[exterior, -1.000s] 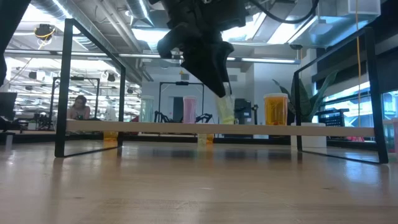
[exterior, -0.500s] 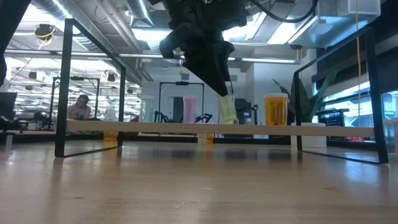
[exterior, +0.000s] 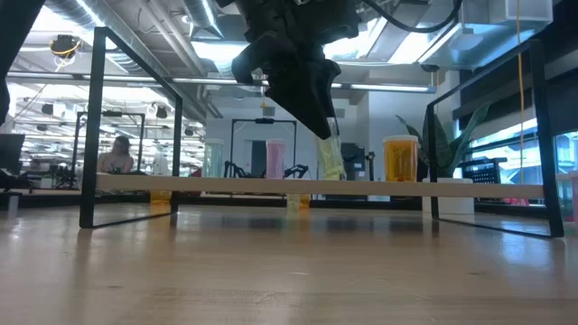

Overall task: Pick and place medicine bottles onto shelf by color
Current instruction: Put the bottom yellow pill bottle on the shelf aligned with the other yellow pill bottle, then put the bottom pink pill bottle on the shelf aligned with the other pink pill bottle

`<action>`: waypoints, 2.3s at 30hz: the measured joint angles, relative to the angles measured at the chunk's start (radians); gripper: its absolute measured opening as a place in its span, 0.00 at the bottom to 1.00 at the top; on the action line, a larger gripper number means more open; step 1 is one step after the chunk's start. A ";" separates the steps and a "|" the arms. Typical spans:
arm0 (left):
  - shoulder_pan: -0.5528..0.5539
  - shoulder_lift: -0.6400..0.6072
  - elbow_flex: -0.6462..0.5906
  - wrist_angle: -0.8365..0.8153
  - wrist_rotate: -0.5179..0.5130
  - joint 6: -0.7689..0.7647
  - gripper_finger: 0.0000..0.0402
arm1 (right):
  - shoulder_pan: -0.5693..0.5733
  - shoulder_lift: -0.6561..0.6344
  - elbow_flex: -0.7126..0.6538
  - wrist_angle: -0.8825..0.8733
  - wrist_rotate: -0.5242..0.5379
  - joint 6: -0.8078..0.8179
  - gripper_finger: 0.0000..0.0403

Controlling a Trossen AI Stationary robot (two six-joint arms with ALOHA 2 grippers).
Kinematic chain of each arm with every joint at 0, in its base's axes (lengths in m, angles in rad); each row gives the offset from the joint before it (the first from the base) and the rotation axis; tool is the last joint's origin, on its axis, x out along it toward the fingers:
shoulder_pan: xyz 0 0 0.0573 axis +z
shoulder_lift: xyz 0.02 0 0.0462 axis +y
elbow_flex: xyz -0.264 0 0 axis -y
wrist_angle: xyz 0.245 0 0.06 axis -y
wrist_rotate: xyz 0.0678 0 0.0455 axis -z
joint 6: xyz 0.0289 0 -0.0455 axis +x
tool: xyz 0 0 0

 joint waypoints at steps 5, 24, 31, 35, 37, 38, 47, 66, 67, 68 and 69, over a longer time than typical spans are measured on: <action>0.000 0.000 0.000 0.000 0.000 0.000 0.31 | 0.000 0.000 0.000 0.000 0.000 0.000 0.72; 0.000 0.000 0.000 0.002 -0.020 -0.017 0.46 | 0.000 0.000 0.000 0.000 0.000 0.000 0.72; 0.000 0.000 0.000 0.003 -0.038 -0.016 0.46 | 0.000 0.000 0.000 0.000 0.000 -0.001 0.72; 0.000 -0.008 0.001 -0.001 -0.041 -0.016 0.46 | 0.000 0.000 0.000 0.000 0.000 0.000 0.72; -0.002 -0.018 0.005 0.002 -0.046 -0.016 0.46 | 0.000 0.000 0.000 0.000 0.000 -0.001 0.72; -0.005 -0.026 0.007 -0.003 -0.052 -0.016 0.46 | 0.000 0.000 0.000 0.000 0.000 -0.001 0.72; -0.081 -0.076 0.087 -0.092 -0.139 -0.075 0.46 | 0.000 0.001 0.001 0.028 -0.005 -0.002 0.72; -0.489 -0.257 0.095 -0.441 -0.166 -0.526 0.46 | 0.000 0.001 0.001 0.051 -0.027 -0.025 0.72; -0.507 -0.263 0.095 -0.440 -0.170 -0.549 0.46 | 0.000 0.001 0.001 0.052 -0.025 -0.051 0.72; -0.523 -0.269 0.095 -0.441 -0.174 -0.575 0.46 | -0.001 0.001 0.001 0.056 -0.026 -0.080 0.72; -0.541 -0.275 0.095 -0.441 -0.183 -0.599 0.46 | -0.002 0.001 0.001 0.063 -0.028 -0.097 0.72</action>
